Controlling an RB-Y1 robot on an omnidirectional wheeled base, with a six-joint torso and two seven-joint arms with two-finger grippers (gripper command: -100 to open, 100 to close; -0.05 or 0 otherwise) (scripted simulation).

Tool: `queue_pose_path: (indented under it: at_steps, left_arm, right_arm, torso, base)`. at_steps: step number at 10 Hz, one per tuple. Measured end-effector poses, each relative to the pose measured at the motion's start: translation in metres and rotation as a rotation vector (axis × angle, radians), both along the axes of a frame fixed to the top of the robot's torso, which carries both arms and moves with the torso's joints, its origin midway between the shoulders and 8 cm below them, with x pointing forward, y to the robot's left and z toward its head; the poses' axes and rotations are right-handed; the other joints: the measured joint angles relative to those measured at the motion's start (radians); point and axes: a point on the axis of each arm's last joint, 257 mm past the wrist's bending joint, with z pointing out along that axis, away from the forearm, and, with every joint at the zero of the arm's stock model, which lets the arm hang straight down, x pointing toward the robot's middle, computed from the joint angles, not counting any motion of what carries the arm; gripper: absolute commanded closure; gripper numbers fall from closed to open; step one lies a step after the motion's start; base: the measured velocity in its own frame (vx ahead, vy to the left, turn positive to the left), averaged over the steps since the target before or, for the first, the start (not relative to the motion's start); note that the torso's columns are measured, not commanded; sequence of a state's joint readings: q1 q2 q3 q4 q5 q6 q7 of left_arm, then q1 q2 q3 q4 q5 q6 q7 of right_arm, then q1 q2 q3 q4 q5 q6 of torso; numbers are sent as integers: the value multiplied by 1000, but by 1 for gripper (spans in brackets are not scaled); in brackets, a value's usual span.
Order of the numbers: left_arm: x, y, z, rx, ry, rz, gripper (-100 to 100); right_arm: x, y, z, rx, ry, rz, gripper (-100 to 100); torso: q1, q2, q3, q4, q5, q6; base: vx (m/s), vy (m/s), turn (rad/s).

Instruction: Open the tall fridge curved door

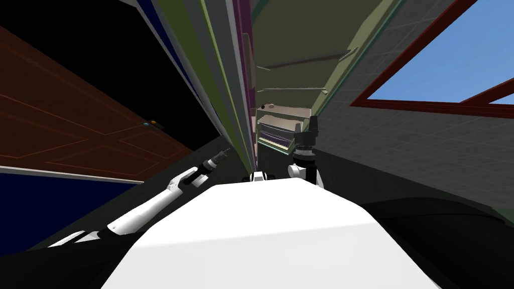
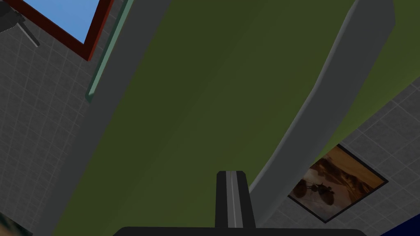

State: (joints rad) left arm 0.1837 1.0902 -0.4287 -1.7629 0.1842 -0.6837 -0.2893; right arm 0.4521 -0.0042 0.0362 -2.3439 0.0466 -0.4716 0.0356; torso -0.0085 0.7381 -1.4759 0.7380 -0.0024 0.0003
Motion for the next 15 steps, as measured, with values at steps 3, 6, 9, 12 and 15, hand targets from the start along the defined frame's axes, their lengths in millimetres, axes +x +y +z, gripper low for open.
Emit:
queue_pose_path:
  at_steps: [3, 6, 9, 12, 15]
  left_arm:
    - [0, 0, 0, 0, 0, -1, 100]
    - [0, 0, 0, 0, 0, -1, 100]
    - [-6, -5, 0, -1, 0, -22, 100]
    - [-11, -10, 7, -1, -3, -47, -100]
    - [-9, -11, 25, -1, -3, -63, -100]
  right_arm:
    - [0, 0, 0, 0, 0, 0, 0]
    - [0, 0, 0, 0, 0, 0, 0]
    - [0, 0, 0, 0, 0, 0, 0]
    - [0, 0, 0, 0, 0, 0, 0]
    - [0, 0, 0, 0, 0, 0, 0]
  torso:
    - [8, 0, 0, 0, 2, 0]
    - [9, 0, 0, 0, 3, 0]
    - [17, -1, 0, 0, 5, -1]
    - [2, 0, 0, 0, 1, -1]
    - [6, 0, 0, 0, 1, 0]
  base:
    - [-2, -23, -1]
    - [0, 0, 0]
    - [14, 140, -4]
    - [12, 82, 31]
    - [15, -55, 73]
